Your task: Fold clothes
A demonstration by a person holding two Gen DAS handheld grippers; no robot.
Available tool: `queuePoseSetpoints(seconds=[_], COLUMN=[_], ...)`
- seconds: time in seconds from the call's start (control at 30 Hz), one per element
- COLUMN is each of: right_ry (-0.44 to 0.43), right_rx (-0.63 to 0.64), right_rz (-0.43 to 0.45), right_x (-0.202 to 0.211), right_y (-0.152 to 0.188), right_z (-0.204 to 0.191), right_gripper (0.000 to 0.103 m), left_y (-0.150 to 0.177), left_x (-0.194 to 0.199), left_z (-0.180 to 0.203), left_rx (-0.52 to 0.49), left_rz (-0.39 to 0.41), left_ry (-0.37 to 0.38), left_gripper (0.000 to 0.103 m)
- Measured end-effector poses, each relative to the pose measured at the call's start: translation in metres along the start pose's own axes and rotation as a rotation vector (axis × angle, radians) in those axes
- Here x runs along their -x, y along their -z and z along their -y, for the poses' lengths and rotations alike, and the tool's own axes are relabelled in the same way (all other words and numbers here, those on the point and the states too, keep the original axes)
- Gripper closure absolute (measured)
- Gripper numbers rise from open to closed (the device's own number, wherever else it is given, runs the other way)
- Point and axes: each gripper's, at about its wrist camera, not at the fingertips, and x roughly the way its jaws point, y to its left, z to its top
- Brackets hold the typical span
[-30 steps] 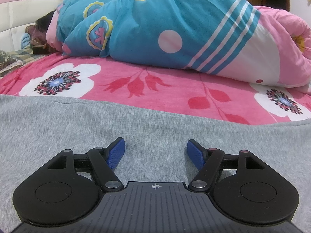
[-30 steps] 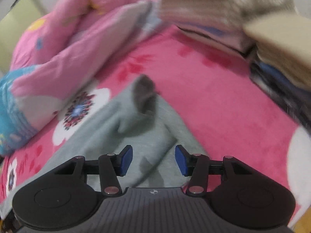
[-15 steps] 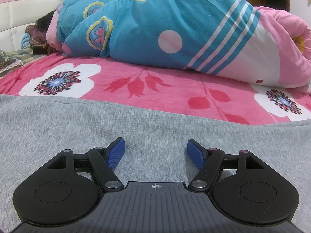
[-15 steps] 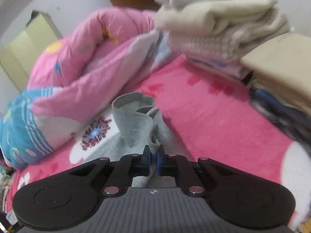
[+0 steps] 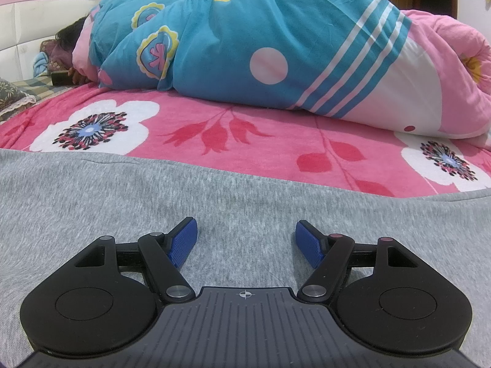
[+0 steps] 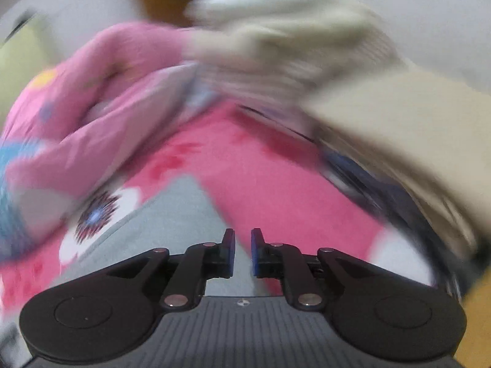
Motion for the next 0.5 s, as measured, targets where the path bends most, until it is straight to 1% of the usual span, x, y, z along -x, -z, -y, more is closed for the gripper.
queuePoseSetpoints(seconds=[0.03, 0.07, 0.1, 0.13, 0.17, 0.27, 0.5], right_ry=[-0.033, -0.067, -0.122, -0.164, -0.206, -0.327, -0.500], right_rx=[0.090, 0.181, 0.287, 0.400, 0.512, 0.805, 1.059], right_rz=[-0.012, -0.025, -0.066, -0.078, -0.089, -0.077, -0.205], right_x=[-0.005, -0.010, -0.019, -0.028, -0.037, -0.066, -0.124], right_y=[-0.006, -0.013, -0.017, -0.015, -0.013, 0.000, 0.019], right_z=[-0.019, -0.038, -0.064, -0.090, -0.117, -0.178, -0.240], right_gripper=[0.086, 0.080, 0.076, 0.072, 0.072, 0.072, 0.072], left_y=[0.000, 0.000, 0.000, 0.000, 0.000, 0.000, 0.001], left_x=[0.000, 0.000, 0.000, 0.000, 0.000, 0.000, 0.000], left_z=[0.000, 0.000, 0.000, 0.000, 0.000, 0.000, 0.000], left_rx=[0.000, 0.000, 0.000, 0.000, 0.000, 0.001, 0.003], left_rz=[0.000, 0.000, 0.000, -0.001, -0.001, 0.000, 0.000], left_ry=[0.000, 0.000, 0.000, 0.000, 0.000, 0.001, 0.005], left_gripper=[0.031, 0.031, 0.031, 0.031, 0.031, 0.031, 0.031])
